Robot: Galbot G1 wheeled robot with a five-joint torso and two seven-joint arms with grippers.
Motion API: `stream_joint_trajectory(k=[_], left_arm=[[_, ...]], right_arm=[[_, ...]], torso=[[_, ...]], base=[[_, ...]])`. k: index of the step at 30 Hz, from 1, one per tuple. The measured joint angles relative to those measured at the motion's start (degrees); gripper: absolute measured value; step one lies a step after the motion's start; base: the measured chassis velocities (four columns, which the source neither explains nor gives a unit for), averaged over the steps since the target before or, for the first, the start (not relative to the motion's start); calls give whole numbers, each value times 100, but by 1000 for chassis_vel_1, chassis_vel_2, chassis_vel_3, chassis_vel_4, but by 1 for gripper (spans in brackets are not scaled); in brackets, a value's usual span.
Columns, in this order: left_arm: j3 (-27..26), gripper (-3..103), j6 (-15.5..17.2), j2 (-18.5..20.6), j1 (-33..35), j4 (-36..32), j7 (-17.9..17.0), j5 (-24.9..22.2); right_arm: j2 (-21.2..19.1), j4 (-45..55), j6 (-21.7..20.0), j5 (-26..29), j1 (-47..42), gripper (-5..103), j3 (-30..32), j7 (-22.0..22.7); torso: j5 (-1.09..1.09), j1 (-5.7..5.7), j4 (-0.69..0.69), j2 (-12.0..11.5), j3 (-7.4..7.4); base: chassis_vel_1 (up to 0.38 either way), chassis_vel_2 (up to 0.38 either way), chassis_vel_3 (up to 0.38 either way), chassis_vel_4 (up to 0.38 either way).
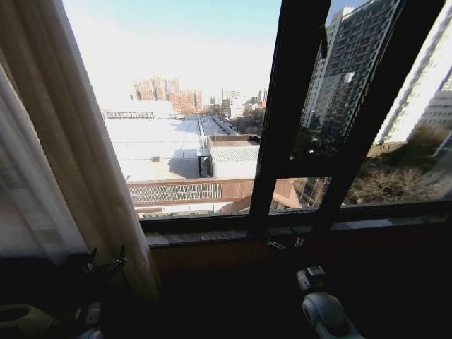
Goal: Open the curtains by pulling them apart, changing their state from closed to fully open.
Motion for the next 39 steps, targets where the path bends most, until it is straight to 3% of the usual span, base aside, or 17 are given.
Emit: stream_joint_trajectory(k=[29,39], left_arm=[[183,100,8,146,-501,507,-1,9],[404,100,129,550,-993,915,-152,-20]], right_arm=[[0,0,0,0,0,100,0,0],[0,0,0,0,0,100,0,0]], torso=[[0,0,0,-1,0],[0,2,-1,0,1]], base=[[-52,58,52,-53],[0,0,0,0]])
